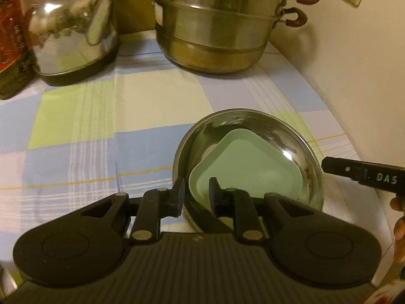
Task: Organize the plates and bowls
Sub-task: 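Carry the green plate into the large steel plate and release, then withdraw the right gripper and move to the small floral dish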
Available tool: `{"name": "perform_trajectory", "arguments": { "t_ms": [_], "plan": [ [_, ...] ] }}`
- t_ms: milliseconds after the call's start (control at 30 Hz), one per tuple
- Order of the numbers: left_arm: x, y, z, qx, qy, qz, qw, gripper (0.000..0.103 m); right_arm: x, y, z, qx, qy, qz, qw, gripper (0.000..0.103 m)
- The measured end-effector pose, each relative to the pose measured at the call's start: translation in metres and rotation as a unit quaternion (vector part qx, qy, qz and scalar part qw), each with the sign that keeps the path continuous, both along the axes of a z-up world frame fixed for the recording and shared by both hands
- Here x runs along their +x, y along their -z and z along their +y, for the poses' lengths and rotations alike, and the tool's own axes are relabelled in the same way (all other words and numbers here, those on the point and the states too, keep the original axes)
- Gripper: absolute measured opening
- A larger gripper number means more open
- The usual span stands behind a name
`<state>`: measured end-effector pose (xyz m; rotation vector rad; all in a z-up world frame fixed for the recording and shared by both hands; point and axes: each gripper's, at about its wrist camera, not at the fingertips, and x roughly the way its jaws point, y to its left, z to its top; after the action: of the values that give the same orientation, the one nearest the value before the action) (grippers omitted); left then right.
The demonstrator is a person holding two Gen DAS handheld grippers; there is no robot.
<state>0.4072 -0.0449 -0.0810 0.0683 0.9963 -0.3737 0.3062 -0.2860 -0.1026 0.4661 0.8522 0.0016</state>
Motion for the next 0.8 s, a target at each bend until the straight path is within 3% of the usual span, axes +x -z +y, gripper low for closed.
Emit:
{"name": "perform_trajectory", "arguments": {
  "t_ms": [267,467,800],
  "plan": [
    [-0.058,-0.034,0.017,0.007,-0.014,-0.024,0.9996,0.019,-0.047,-0.026,-0.007,0.030,-0.017,-0.031,0.999,0.040],
    [-0.109,-0.054,0.026,-0.003,-0.041,-0.032,0.9986,0.021,-0.086,-0.040,-0.004,0.039,-0.047,-0.043,0.997,0.051],
    [-0.188,-0.062,0.030,0.001,-0.069,-0.029,0.9972,0.021,-0.145,-0.045,0.007,0.049,-0.087,-0.040,0.994,0.057]
  ]
}}
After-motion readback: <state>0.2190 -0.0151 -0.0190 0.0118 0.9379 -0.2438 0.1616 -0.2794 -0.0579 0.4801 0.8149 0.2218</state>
